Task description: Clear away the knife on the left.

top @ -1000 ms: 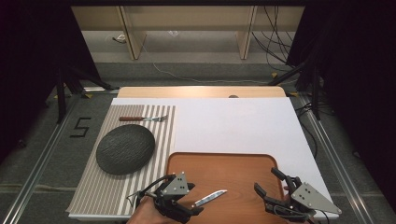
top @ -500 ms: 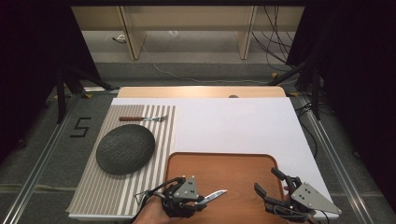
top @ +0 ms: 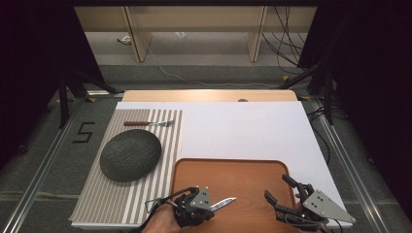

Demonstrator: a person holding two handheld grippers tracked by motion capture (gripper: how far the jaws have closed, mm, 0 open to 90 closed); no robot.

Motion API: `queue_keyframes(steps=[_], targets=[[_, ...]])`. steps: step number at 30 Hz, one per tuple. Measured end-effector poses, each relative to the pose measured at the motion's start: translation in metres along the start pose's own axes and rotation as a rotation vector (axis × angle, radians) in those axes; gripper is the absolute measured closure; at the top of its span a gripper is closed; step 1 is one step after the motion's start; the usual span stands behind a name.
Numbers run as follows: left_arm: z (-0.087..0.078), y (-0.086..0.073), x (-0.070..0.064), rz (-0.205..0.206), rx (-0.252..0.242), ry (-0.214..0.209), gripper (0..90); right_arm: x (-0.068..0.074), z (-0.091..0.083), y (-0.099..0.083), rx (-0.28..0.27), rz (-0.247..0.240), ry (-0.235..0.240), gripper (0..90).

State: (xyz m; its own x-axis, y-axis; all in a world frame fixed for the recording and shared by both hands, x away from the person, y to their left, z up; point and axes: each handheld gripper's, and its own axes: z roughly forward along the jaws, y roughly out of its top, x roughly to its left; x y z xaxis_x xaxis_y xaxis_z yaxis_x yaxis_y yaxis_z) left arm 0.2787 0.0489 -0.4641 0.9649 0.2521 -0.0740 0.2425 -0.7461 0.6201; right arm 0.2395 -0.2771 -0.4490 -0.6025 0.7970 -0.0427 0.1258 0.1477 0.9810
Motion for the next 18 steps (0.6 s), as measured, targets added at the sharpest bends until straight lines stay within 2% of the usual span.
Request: queue_keyframes(steps=[3, 8, 14, 18], targets=[[0.003, -0.002, 0.001, -0.005, 0.021, -0.012, 89.6, 0.0, 0.0, 0.0, 0.0, 0.002, 0.0, 25.1], [0.007, -0.005, 0.005, -0.029, 0.035, -0.004, 89.6, 0.0, 0.0, 0.0, 0.002, 0.0, 0.002, 25.1], [0.006, -0.006, 0.008, -0.035, 0.027, 0.0, 89.6, 0.0, 0.0, 0.0, 0.0, -0.002, 0.001, 25.1], [0.004, -0.009, 0.012, -0.055, 0.024, 0.011, 89.6, 0.0, 0.0, 0.0, 0.0, -0.001, 0.001, 25.1]])
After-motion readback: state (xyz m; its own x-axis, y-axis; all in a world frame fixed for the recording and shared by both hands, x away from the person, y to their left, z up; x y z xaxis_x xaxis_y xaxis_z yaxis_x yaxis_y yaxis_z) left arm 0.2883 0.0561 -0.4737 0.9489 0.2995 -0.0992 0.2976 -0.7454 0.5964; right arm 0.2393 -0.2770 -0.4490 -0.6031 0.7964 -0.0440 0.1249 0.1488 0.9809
